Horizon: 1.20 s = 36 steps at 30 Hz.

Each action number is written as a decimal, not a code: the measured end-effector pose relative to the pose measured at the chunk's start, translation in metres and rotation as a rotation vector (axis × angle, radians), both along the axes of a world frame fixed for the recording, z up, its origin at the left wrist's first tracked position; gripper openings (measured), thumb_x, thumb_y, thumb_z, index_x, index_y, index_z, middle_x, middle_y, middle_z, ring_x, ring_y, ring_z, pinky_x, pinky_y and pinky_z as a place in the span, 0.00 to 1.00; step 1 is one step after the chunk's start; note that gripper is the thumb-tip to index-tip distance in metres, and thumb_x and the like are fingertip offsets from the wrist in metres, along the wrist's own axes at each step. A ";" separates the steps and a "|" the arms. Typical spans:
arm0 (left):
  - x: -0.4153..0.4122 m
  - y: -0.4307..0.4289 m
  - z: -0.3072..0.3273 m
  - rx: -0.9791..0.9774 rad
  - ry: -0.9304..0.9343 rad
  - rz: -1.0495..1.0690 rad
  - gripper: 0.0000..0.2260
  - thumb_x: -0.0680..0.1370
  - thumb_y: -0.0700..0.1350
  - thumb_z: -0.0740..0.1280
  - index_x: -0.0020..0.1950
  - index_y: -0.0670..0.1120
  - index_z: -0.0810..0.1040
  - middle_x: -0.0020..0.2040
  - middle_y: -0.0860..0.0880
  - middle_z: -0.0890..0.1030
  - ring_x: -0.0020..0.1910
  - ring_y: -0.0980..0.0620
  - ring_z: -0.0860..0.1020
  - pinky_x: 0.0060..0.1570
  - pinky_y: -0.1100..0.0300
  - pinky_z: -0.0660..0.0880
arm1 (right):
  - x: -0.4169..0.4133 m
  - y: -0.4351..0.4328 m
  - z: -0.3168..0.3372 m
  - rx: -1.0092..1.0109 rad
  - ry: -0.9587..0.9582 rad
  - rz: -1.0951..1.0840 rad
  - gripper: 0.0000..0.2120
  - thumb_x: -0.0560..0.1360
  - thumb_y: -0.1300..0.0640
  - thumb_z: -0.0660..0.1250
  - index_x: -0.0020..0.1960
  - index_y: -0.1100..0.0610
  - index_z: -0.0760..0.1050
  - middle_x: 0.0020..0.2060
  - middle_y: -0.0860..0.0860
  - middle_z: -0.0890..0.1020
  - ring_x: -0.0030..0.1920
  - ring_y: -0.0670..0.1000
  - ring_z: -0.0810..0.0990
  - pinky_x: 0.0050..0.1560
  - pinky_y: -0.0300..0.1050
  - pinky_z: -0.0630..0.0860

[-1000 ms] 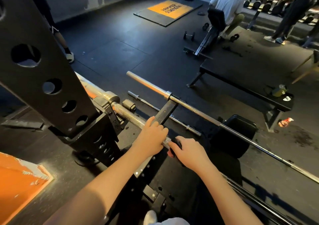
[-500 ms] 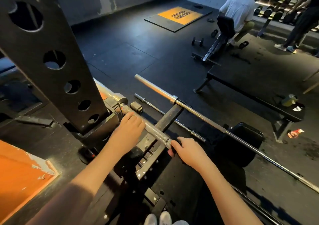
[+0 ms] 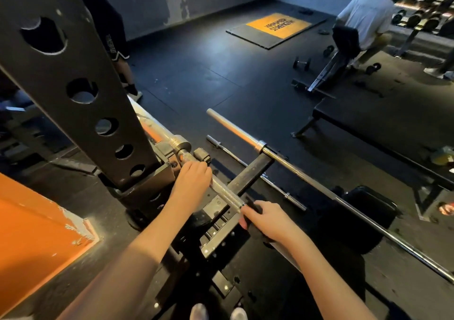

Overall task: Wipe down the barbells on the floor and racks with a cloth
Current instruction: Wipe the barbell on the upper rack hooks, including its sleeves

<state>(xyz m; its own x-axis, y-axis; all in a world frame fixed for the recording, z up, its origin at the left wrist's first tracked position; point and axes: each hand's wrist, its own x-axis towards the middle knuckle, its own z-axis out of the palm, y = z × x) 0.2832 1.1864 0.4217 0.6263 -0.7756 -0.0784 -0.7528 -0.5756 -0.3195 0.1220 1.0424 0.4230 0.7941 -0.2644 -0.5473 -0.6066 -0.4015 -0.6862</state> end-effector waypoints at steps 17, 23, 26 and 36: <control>0.028 -0.011 -0.009 0.053 0.068 -0.147 0.13 0.79 0.45 0.63 0.64 0.46 0.70 0.61 0.48 0.75 0.62 0.49 0.72 0.62 0.55 0.66 | 0.017 -0.014 -0.003 0.103 0.138 0.089 0.09 0.69 0.58 0.71 0.49 0.52 0.81 0.48 0.52 0.83 0.50 0.50 0.81 0.54 0.45 0.77; 0.026 -0.011 0.001 0.030 0.140 -0.132 0.19 0.79 0.46 0.64 0.69 0.48 0.68 0.67 0.50 0.71 0.68 0.50 0.67 0.68 0.54 0.61 | 0.018 -0.028 -0.013 0.457 0.249 0.091 0.09 0.62 0.54 0.73 0.41 0.55 0.77 0.39 0.54 0.79 0.39 0.51 0.78 0.50 0.52 0.75; 0.023 -0.009 0.004 0.042 0.100 -0.135 0.22 0.78 0.48 0.65 0.72 0.49 0.66 0.69 0.48 0.66 0.69 0.48 0.63 0.68 0.53 0.60 | 0.015 -0.026 -0.012 0.415 0.232 0.103 0.12 0.65 0.52 0.73 0.45 0.55 0.77 0.42 0.54 0.80 0.42 0.53 0.79 0.55 0.55 0.76; 0.020 -0.013 0.010 0.287 0.065 -0.168 0.20 0.78 0.46 0.65 0.69 0.45 0.68 0.63 0.47 0.71 0.61 0.49 0.69 0.58 0.56 0.66 | -0.052 0.012 0.008 -0.338 0.015 -0.122 0.22 0.72 0.34 0.65 0.58 0.48 0.70 0.54 0.44 0.76 0.50 0.42 0.77 0.50 0.40 0.78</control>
